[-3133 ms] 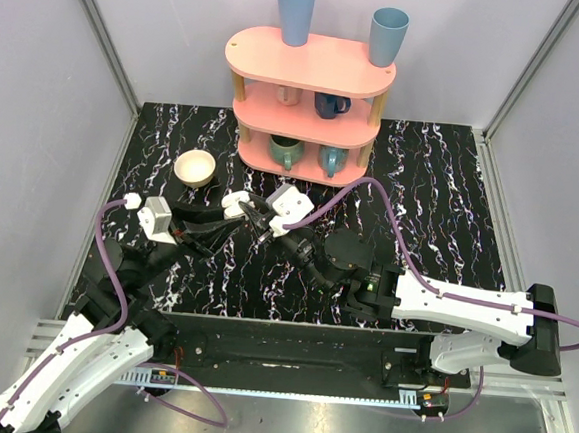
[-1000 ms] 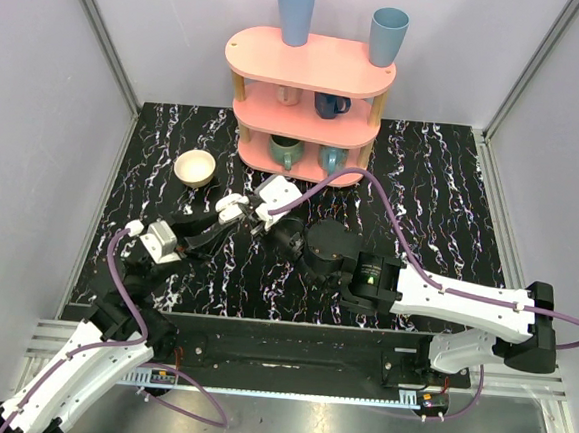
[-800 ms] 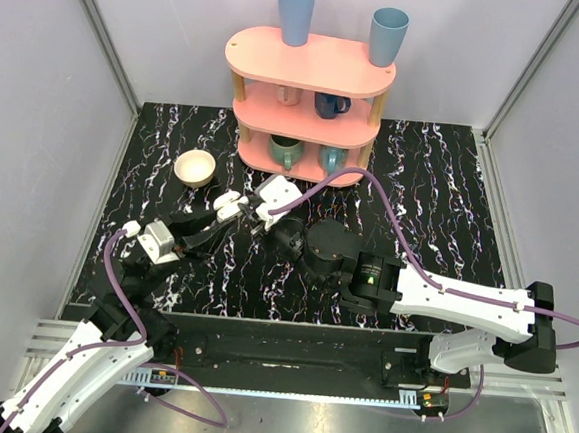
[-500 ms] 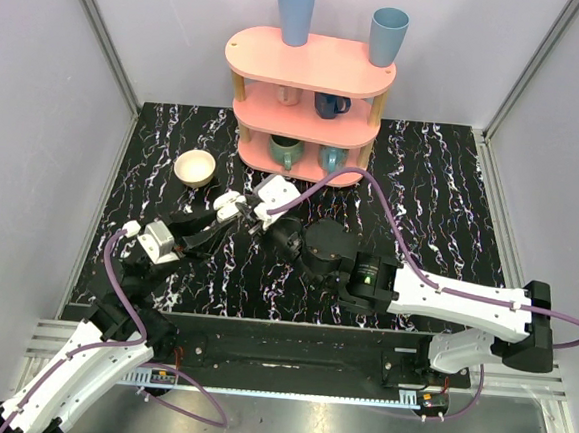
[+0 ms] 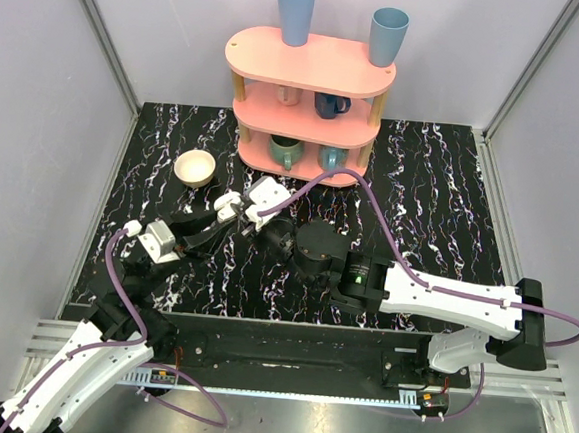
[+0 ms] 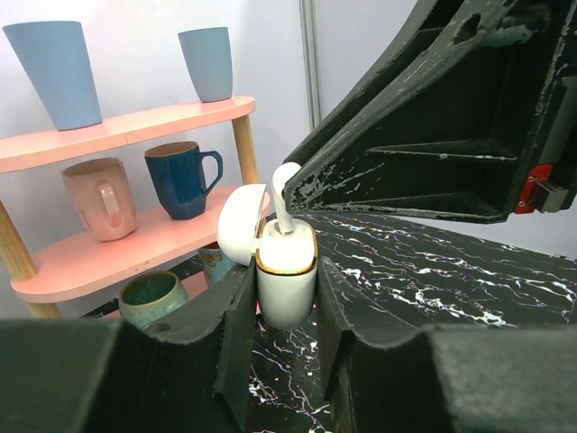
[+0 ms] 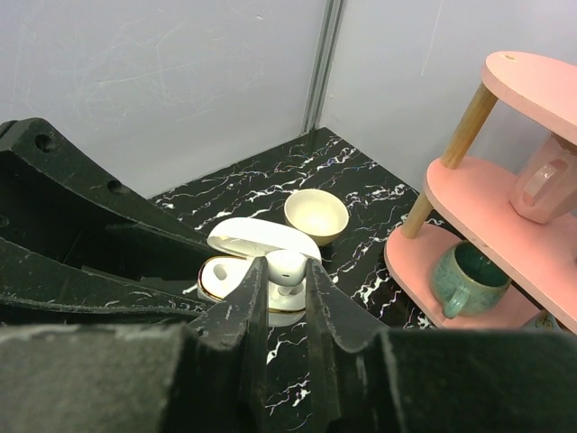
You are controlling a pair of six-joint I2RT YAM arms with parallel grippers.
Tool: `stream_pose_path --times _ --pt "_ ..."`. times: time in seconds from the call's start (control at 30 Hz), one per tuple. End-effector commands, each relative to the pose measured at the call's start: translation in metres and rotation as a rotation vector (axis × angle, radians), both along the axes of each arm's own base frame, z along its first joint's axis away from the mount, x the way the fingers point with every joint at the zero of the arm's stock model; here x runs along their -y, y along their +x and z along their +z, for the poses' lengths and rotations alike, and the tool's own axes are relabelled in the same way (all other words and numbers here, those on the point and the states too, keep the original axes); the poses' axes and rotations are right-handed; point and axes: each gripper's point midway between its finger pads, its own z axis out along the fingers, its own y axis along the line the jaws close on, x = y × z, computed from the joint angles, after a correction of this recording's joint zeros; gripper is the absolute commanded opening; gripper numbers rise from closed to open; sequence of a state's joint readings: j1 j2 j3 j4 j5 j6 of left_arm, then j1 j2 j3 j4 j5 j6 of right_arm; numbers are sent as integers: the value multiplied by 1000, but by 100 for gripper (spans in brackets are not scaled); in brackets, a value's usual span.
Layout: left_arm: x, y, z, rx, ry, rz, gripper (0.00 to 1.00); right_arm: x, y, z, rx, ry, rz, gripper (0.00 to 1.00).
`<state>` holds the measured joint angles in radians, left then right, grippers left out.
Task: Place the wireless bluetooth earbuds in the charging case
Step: Insert the right earbud into the right side groove of the charging case.
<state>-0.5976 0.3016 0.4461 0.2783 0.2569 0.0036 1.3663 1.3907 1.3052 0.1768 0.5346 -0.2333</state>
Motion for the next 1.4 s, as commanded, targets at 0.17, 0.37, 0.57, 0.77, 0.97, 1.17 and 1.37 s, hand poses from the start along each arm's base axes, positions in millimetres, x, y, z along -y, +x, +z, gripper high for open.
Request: stream_pose_path --times 0.17,0.37,0.57,0.77,0.97,1.17,1.37 --pt "-10 -10 32 51 -86 8 0 3 5 12 34 12 -36 9" --pt "-10 -10 33 47 -91 7 0 2 6 8 57 -26 -34 8" --pt "-10 -9 38 24 -103 5 0 -3 0 -2 56 -57 11 9" --pt "-11 -5 38 -6 -113 16 0 -8 -3 -10 55 -100 44 10" --pt "-9 -5 39 -8 -111 8 0 -13 -2 -19 49 -143 41 12" --pt "-9 -5 38 -11 -108 7 0 -14 -2 -11 50 -118 40 32" --pt "-10 -5 37 -20 -113 10 0 -8 -3 2 56 -80 37 49"
